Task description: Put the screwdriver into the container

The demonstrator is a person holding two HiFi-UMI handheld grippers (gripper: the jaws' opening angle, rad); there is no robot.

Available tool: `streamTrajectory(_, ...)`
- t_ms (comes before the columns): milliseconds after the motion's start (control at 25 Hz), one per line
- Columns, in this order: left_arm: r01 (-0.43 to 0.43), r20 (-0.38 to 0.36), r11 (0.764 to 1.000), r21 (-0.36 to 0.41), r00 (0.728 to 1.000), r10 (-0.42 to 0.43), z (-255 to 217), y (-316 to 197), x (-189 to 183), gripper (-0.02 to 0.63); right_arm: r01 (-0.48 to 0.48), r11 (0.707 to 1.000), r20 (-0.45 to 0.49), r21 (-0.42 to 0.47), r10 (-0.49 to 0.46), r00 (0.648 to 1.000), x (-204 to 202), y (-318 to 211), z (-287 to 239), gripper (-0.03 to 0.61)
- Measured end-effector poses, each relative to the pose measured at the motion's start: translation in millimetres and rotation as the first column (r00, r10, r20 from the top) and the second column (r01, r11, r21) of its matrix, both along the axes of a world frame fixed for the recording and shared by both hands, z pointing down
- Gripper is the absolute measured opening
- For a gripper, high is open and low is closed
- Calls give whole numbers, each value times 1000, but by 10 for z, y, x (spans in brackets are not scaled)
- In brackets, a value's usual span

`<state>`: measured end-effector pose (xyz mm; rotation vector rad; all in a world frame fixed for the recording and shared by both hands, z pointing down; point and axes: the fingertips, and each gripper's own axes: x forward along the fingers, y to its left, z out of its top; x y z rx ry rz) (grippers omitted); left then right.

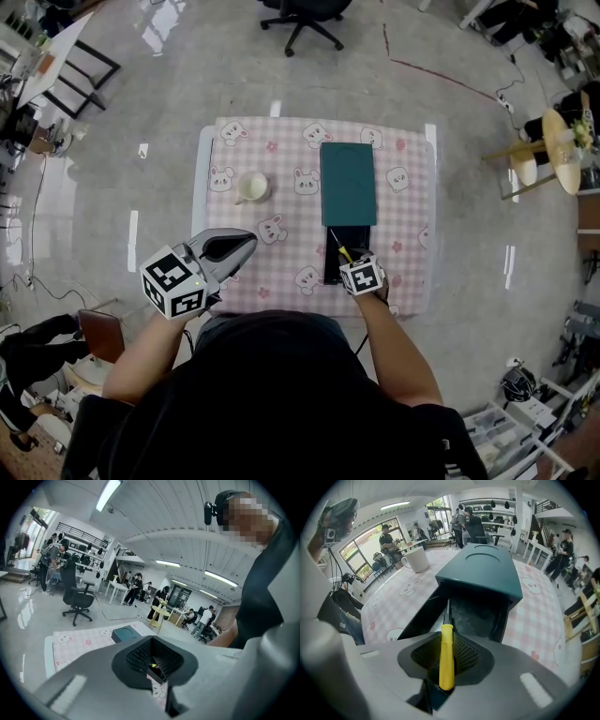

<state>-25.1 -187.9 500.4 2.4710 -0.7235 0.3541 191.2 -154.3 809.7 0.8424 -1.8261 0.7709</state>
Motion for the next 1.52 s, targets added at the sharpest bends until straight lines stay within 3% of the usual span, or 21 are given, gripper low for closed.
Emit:
streamTrajectory(560, -2, -17, 1000, -4, 1000, 2, 28, 74, -72, 0, 22, 998, -69, -52, -26, 997, -6, 43, 68, 133)
streamTrajectory(1520, -82, -40, 996, 38, 996, 84, -113, 282, -165, 0, -88, 995, -81, 36, 90, 993, 83, 189, -341, 124)
